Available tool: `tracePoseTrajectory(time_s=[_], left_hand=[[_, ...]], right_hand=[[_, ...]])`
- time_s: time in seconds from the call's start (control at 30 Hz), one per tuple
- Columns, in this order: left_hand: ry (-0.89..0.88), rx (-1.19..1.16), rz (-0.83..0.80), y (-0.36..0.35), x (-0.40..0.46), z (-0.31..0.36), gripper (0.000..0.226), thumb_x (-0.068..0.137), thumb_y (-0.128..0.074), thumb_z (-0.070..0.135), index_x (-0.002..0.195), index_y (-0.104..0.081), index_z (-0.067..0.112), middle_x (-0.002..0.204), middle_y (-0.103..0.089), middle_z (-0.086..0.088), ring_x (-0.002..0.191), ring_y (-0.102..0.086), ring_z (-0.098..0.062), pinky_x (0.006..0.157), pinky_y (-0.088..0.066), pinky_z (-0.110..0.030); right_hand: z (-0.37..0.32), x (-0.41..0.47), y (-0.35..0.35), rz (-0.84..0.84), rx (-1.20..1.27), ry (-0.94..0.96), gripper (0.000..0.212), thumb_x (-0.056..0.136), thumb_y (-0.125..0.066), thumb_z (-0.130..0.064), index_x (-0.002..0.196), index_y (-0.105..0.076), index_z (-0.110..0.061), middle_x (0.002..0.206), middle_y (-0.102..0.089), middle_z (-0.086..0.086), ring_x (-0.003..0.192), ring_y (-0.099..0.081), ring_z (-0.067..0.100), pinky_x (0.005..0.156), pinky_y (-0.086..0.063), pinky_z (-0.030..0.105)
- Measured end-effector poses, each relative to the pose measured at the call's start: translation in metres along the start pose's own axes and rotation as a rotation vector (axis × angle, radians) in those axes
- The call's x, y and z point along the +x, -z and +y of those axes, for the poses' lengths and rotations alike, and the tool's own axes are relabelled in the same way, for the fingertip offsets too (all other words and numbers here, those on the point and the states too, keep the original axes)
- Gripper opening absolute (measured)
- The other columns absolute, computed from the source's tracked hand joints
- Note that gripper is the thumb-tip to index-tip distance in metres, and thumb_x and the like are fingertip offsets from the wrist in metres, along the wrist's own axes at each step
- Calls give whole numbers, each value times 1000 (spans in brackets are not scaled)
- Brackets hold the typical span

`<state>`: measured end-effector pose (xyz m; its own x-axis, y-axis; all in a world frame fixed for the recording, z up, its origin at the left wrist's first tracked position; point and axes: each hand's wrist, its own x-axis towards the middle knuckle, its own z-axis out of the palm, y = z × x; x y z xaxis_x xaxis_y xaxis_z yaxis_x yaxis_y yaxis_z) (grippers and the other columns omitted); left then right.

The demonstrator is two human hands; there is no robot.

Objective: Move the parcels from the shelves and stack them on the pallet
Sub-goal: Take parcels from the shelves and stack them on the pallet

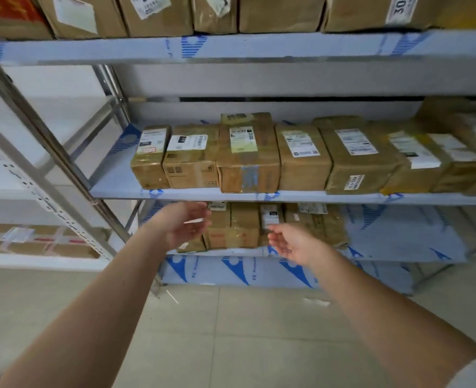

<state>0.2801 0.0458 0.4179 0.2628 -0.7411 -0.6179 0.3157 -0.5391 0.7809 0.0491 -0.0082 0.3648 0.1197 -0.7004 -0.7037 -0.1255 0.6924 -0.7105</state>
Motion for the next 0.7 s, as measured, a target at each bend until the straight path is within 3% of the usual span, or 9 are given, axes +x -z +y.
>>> tracePoseTrajectory(time_s=[0.1, 0.27, 0.47, 0.53, 0.6, 0.7], left_hand=[[35, 72, 17, -13, 19, -13, 16, 100, -52, 12, 109, -64, 6, 105, -70, -12, 93, -66, -27, 78, -54, -33], [117, 50, 205, 2, 71, -31, 13, 99, -53, 10, 108, -61, 5, 95, -69, -11, 83, -65, -25, 76, -52, -32], [182, 7, 288, 4, 171, -67, 13, 97, -54, 18, 106, -57, 9, 88, -61, -5, 77, -59, -19, 65, -46, -29], [173, -6, 311, 2, 205, -78, 17, 97, -56, 27, 108, -56, 13, 88, -58, -2, 76, -55, -15, 63, -43, -28], [175, 10, 338, 3, 236, -87, 29, 96, -58, 33, 119, -54, 15, 89, -55, -1, 80, -52, -15, 69, -44, -29], [185, 90, 343, 8, 273, -98, 50, 95, -60, 36, 138, -46, 16, 115, -53, -4, 100, -47, -20, 96, -42, -37]], right_hand=[[-3, 27, 19, 18, 9, -36, 12, 99, -53, -14, 106, -63, -11, 81, -61, 1, 70, -55, 10, 65, -44, 20], [12, 87, 6, -39, 55, -105, 18, 99, -52, -13, 114, -61, -10, 90, -62, 3, 77, -57, 12, 67, -46, 22], [30, 177, -25, -17, -11, -136, 22, 97, -53, -16, 117, -59, -11, 121, -58, 7, 110, -56, 19, 84, -50, 30], [33, 209, -34, -11, -43, -132, 26, 95, -55, -21, 119, -59, -16, 127, -55, 6, 116, -53, 18, 81, -51, 31], [38, 238, -38, -2, -65, -136, 35, 92, -57, -25, 126, -57, -19, 132, -53, 4, 119, -50, 19, 75, -50, 31], [47, 271, -42, 13, -105, -128, 40, 91, -58, -27, 130, -55, -20, 135, -50, 1, 123, -46, 19, 97, -48, 39]])
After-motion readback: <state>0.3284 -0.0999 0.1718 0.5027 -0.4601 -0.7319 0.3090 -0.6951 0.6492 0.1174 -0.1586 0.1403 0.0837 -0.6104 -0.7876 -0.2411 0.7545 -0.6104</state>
